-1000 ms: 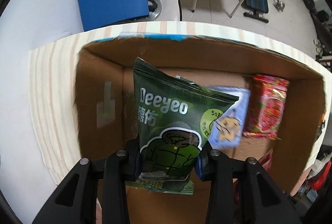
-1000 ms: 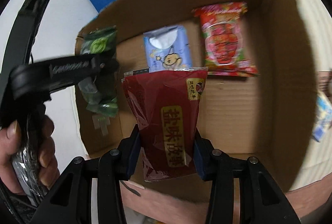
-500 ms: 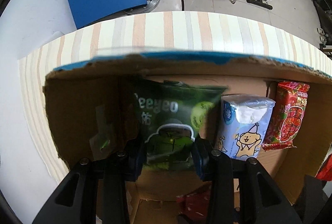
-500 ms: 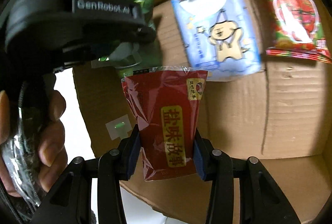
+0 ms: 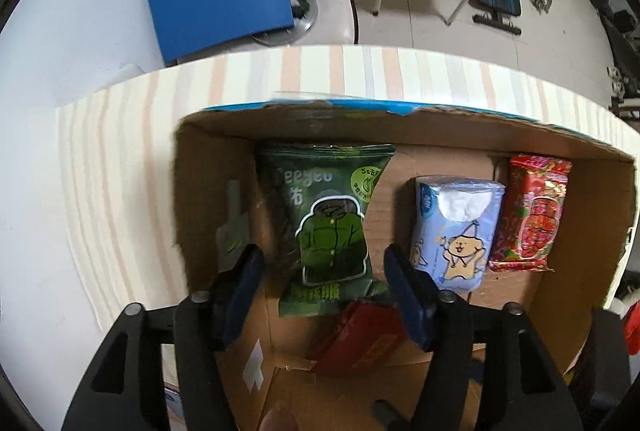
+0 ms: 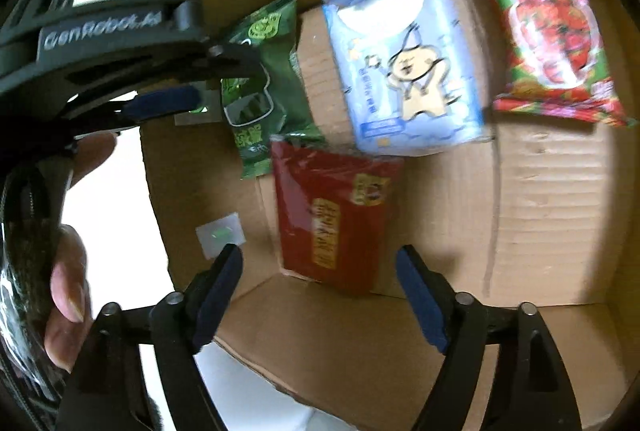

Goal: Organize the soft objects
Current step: 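Lower both bags into the box and open both tools to release them, then grasp the yellow milk carton with the left tool while the right tool grasps the black bag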

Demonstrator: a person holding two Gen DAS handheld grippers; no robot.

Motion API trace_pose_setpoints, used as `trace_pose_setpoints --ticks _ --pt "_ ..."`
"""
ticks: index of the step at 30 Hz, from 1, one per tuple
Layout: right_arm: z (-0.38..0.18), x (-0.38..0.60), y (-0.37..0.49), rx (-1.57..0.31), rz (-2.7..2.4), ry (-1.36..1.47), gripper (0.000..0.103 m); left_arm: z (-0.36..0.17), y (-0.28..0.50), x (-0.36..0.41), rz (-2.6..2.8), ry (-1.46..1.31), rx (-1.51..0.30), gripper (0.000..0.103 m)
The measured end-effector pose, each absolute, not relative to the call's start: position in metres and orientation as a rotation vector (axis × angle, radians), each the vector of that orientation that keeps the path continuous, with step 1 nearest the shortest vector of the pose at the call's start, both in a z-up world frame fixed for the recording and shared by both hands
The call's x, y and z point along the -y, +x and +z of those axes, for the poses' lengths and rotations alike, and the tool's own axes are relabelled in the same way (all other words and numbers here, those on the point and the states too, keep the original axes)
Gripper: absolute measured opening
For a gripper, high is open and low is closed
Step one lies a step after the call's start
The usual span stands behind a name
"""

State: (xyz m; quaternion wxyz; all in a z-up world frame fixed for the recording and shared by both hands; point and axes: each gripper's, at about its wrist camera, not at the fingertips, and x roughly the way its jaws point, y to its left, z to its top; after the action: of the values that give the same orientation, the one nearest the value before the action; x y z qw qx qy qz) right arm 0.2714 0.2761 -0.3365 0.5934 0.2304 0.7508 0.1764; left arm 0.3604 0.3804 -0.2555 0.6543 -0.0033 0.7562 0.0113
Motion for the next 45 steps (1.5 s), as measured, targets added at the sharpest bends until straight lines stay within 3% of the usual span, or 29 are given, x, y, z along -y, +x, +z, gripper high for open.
trace_pose_setpoints --ticks 2,4,6,19,32,40,45 --pt "-0.326 -0.263 0.268 -1.720 0.392 0.486 0.087 -0.242 0.352 -0.384 0.034 -0.034 -1.669 0.091" --pt "-0.318 -0.248 0.262 -1.697 0.360 0.420 0.091 -0.231 0.344 -0.386 0.042 -0.057 -1.631 0.094" --pt "-0.305 -0.230 0.262 -1.663 0.313 0.340 0.103 -0.219 0.330 -0.387 0.050 -0.087 -1.592 0.097" --pt "-0.236 -0.179 0.245 -1.465 0.124 0.017 0.103 -0.160 0.234 -0.364 0.131 -0.086 -1.352 0.097" --pt "-0.195 -0.157 0.206 -1.371 0.206 0.062 0.103 -0.106 0.186 -0.315 0.143 -0.033 -1.251 0.097" --pt "-0.157 -0.069 0.196 -1.304 0.228 0.205 0.103 -0.056 0.193 -0.221 0.063 0.096 -1.167 0.097" --pt "-0.154 0.038 0.196 -1.302 0.098 0.227 0.103 -0.093 0.205 -0.140 -0.096 -0.013 -1.319 0.097"
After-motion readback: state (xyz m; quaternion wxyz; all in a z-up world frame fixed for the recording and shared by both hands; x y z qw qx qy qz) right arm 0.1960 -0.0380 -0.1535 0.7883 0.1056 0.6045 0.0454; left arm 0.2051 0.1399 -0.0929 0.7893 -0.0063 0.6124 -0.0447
